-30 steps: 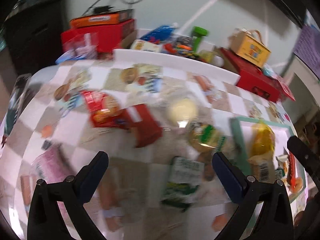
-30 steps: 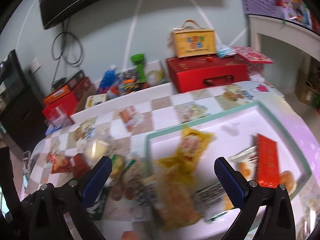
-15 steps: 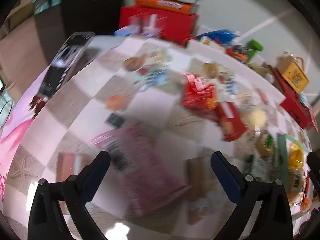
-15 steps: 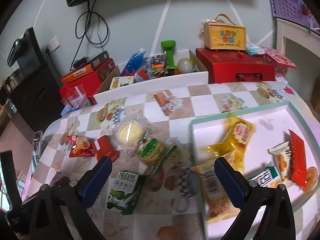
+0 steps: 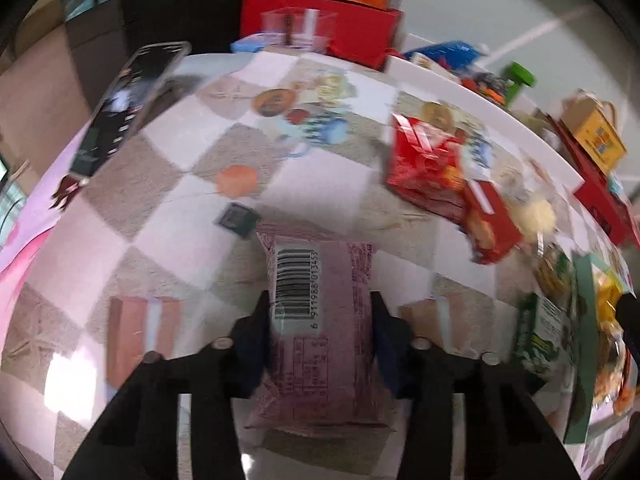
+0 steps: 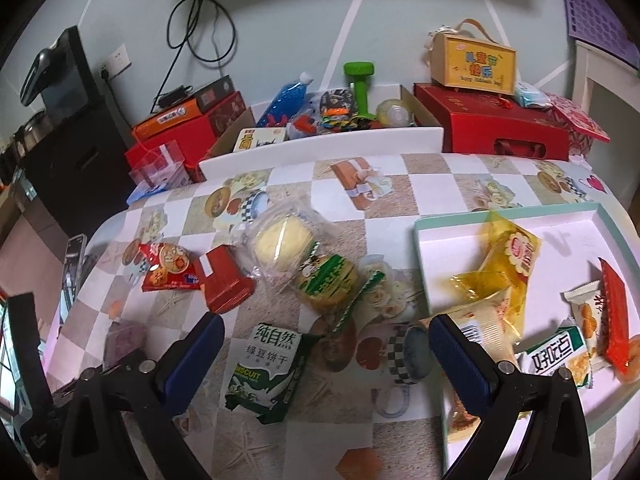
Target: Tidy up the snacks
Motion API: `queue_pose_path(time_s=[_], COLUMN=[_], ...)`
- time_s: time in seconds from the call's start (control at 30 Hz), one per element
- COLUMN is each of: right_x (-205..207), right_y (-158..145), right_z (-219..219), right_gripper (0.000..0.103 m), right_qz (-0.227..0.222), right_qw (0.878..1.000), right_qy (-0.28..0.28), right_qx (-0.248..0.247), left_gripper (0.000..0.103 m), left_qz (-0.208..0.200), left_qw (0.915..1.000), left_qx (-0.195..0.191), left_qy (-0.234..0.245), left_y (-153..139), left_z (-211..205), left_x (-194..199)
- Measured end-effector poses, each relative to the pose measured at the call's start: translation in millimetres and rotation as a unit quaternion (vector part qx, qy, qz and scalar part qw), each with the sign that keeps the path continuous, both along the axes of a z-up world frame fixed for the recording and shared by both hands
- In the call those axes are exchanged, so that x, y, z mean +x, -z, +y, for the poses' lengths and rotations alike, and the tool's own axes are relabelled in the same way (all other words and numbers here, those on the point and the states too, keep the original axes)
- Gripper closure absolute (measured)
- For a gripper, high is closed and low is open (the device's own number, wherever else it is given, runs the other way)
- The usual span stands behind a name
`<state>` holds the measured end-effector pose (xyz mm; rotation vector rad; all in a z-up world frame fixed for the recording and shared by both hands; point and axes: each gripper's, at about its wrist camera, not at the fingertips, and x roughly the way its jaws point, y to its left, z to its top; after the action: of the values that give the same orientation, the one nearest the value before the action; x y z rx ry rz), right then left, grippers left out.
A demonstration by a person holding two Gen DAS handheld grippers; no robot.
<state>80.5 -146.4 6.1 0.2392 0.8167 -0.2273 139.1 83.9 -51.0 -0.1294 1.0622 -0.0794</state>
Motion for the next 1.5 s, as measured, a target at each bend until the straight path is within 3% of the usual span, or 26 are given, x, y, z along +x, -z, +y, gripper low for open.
queue_pose_path(time_s=[0.13, 0.3, 0.63, 0.77, 1.23, 1.33, 1.43, 1.5], right_x=[3.9, 9.5, 22.2, 25.7, 30.9, 30.6, 30.0, 29.4], right_y=[4.5, 14.1, 39.1, 48.5, 64.4, 63.5, 62.3, 62.0], right_z=[10.5, 20.5, 41.6, 48.6, 62.4, 61.5, 57.4, 54.2], right_gripper=[0.006, 0.021, 0.028, 0.039, 0.041, 0.048, 0.061, 0.061], right_qz=[0.008, 0.027, 0.071, 0.086, 0.109, 0.108, 0.105, 0.104], right_qw=[1.000, 0.999, 0.995, 0.993, 0.988, 0.989, 0.990, 0.990], right_qy=[-0.017, -0.033, -0.065, -0.073, -0.085, -0.082, -0.075, -0.073], right_qx=[-0.004, -0.007, -0.017, -0.023, -0.061, -0.061, -0.060, -0.055], left_gripper=[0.059, 0.059, 0.059, 0.059, 0.059, 0.059, 0.059, 0.059], left_qz=[0.000, 0.005, 0.007, 0.007, 0.005, 0.005, 0.005, 0.005], left_qw=[0.9990, 0.9960, 0.9976, 0.9975, 0.9975, 0.9975, 0.9975, 0.9975], left_qx=[-0.009, -0.020, -0.025, -0.018, -0.013, -0.013, -0.013, -0.015], left_qy=[0.043, 0.086, 0.065, 0.068, 0.069, 0.069, 0.069, 0.068], left_y=[-0.6, -1.8, -0.2, -0.3, 0.2, 0.5, 0.6, 0.4], left_z=[-19.5, -36.1, -23.6, -25.1, -27.0, -26.8, -26.9, -26.7], left_x=[0.2, -2.0, 2.0, 1.9, 3.3, 3.6, 3.4, 3.6])
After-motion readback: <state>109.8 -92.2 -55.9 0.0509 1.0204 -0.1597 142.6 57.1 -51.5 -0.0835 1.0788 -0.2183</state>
